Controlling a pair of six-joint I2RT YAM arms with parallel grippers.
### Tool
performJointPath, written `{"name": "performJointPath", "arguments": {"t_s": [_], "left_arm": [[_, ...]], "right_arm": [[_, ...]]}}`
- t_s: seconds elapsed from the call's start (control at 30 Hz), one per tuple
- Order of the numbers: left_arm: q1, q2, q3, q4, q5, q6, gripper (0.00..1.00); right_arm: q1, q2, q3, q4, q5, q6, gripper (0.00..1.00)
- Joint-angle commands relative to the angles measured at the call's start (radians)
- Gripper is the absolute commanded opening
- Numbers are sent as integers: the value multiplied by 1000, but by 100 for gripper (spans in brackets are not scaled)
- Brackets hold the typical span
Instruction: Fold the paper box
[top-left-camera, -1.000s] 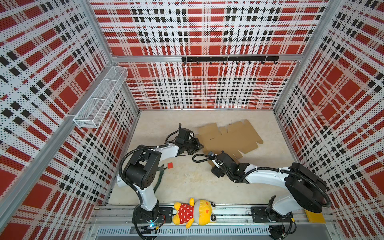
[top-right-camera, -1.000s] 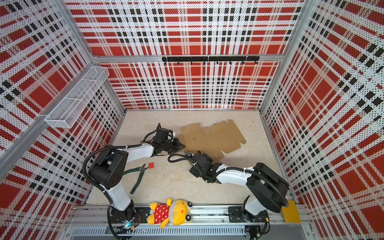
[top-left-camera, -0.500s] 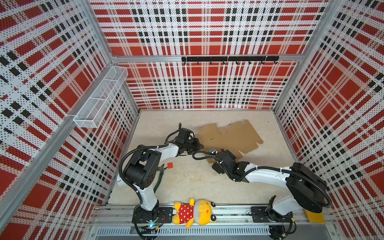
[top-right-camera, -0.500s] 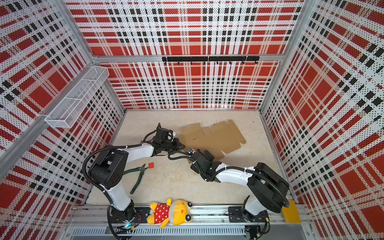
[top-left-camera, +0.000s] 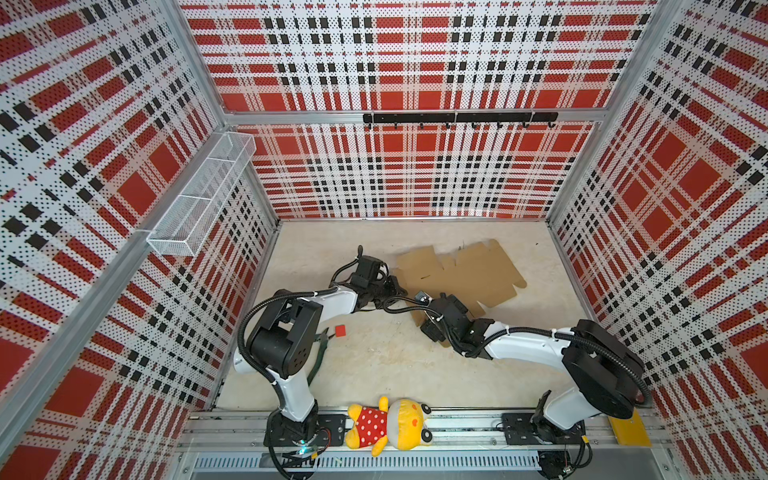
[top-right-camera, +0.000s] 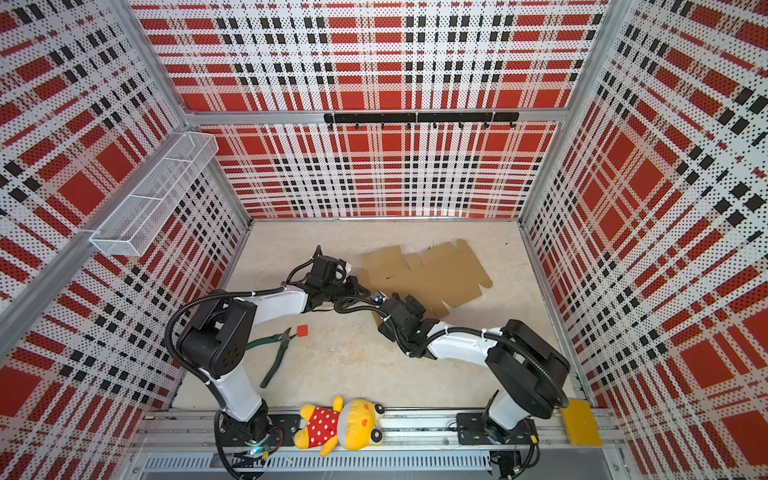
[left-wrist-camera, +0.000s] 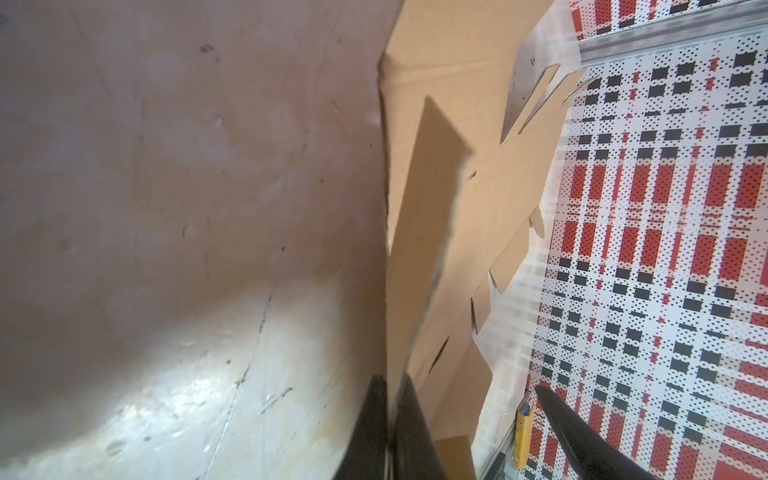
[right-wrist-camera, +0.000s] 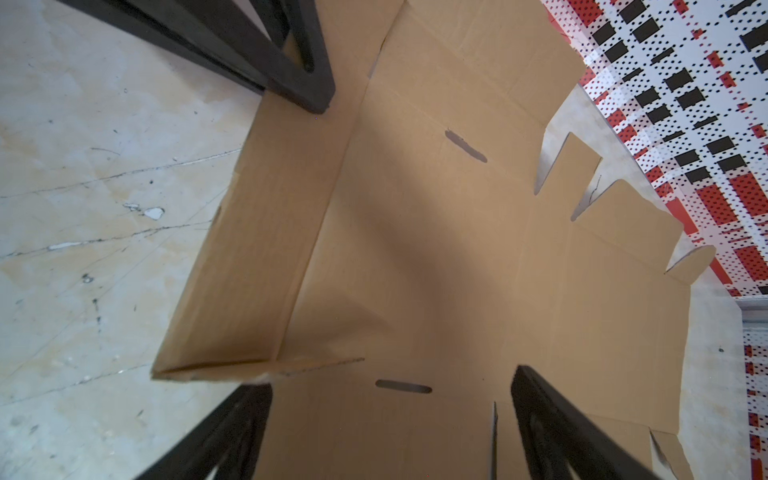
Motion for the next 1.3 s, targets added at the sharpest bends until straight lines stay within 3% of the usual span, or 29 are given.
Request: {"name": "performJointPath", "arguments": {"t_s": [0.0,0.87,1.27], "left_arm": [[-2,-33,22,-1,4,24,8],[4,-37,18,-12,-14,17,9],[35,-63,20,-9,-4,6,9]], "right_arm": [[-11,22,33,71,-22,-28,93],[-50,133,75,171,-113,-6,94],[-117,-110,-40,50,-108,86,95]]}}
